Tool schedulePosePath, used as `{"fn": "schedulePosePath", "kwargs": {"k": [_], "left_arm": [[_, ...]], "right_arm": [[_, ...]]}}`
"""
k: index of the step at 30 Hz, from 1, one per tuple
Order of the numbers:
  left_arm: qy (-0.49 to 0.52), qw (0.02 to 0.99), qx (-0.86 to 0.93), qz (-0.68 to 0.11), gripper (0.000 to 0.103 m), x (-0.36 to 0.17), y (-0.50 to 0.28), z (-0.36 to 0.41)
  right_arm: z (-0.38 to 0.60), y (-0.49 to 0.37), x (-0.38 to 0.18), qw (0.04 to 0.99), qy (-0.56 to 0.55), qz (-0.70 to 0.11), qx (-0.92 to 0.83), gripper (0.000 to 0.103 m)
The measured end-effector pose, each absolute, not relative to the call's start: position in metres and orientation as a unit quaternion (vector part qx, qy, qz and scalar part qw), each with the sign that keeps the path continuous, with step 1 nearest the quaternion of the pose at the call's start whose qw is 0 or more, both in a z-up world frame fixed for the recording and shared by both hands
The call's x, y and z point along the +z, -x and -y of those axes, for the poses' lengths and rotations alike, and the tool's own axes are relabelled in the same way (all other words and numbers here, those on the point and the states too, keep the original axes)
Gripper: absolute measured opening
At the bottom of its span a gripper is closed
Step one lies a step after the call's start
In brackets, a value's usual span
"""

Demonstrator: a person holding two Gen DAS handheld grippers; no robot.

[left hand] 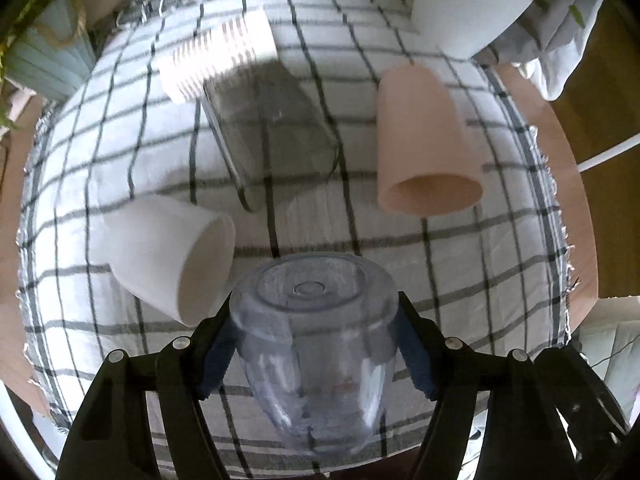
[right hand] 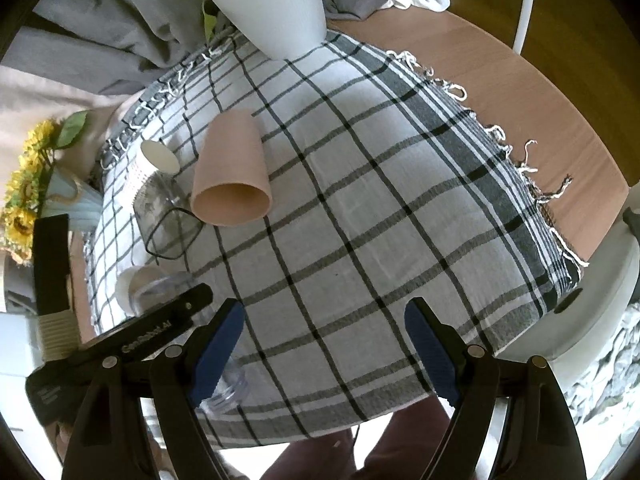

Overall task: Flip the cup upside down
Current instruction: 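Lower the clear cup rim-down onto the cloth and open the left tool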

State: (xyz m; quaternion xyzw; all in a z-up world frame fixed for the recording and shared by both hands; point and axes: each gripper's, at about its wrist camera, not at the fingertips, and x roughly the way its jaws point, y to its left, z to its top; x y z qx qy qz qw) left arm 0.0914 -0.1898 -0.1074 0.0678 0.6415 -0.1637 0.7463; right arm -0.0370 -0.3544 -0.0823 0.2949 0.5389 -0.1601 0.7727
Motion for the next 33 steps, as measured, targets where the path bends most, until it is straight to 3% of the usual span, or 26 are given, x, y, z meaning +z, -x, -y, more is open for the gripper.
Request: {"fn": "schedulePosePath", "kwargs": {"k": [9,33], "left_arm": [[-0.074,0.774,-0.180,-0.602,0.072,-0.076,-0.095,0.193],[-0.081,0.765,-0.202,-0.606,0.071,-0.072,-0.055,0.186]], "right_arm": [[0.355,0.037,-0.063,0.789,-0.296,-0.513,-0.162,0.083],[0.354,0.050,-0.061,0.787,-0.276,-0.523,-0.174,0.083]]}}
